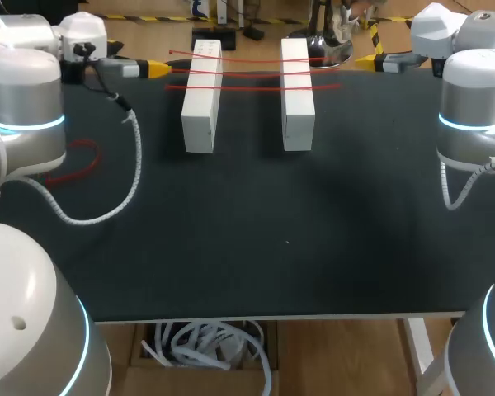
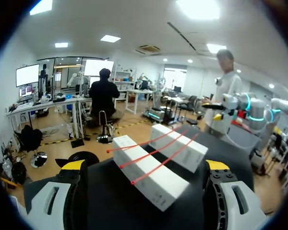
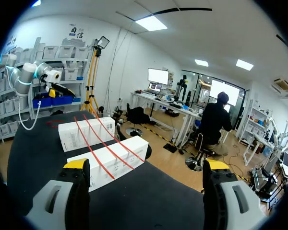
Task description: Grab the tape and strap the tape.
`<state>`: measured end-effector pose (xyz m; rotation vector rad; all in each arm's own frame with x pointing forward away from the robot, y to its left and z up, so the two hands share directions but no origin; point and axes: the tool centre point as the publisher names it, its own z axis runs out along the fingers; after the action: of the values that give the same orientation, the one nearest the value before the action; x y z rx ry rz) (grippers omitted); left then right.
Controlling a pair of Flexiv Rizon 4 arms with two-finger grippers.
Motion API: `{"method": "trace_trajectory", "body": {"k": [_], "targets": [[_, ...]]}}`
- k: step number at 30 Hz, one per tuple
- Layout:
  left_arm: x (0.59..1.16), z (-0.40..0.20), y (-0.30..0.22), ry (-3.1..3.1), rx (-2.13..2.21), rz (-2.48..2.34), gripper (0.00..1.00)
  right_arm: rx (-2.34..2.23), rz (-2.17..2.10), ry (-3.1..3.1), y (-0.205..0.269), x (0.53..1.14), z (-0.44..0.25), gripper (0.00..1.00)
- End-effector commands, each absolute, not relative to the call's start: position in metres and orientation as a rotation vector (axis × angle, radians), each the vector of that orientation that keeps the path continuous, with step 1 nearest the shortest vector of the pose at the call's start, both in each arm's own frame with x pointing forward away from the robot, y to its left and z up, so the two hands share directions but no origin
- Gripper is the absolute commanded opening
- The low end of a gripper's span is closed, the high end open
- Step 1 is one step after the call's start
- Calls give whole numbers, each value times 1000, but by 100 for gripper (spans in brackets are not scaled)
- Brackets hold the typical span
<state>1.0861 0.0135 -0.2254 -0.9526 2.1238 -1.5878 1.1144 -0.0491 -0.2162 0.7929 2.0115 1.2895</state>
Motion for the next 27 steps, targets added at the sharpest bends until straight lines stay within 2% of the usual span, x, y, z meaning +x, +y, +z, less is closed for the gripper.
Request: {"method": "trace_trajectory", "body": {"k": [1, 11, 12, 13, 14, 17, 19, 20, 23, 27], "targets": [[1092, -238, 25, 2313, -607, -1737, 100, 793, 1289, 2012, -49, 1114, -216, 100], [1098, -252, 17, 2336, -463, -1832, 100, 793, 1289, 2012, -49, 1114, -216, 100], [1098, -252, 16, 2334, -463, -1837, 80, 793, 1289, 2012, -49, 1114, -216, 100], [1099, -253, 16, 2333, -470, -1841, 46, 793, 1289, 2012, -49, 1114, -216, 100], [1099, -253, 15, 2336, -453, -1854, 39, 793, 1289, 2012, -49, 1114, -216, 100], [1099, -255, 12, 2349, -424, -1865, 43, 793, 1289, 2012, -49, 1114, -216, 100], [1098, -256, 10, 2357, -419, -1863, 33, 793, 1289, 2012, -49, 1114, -216, 100], [1098, -257, 10, 2357, -412, -1875, 33, 793, 1289, 2012, -49, 1114, -216, 100], [1099, -259, 8, 2366, -402, -1889, 40, 793, 1289, 2012, -49, 1114, -216, 100], [1100, -262, 6, 2379, -385, -1899, 40, 793, 1289, 2012, -49, 1114, -216, 100]]}}
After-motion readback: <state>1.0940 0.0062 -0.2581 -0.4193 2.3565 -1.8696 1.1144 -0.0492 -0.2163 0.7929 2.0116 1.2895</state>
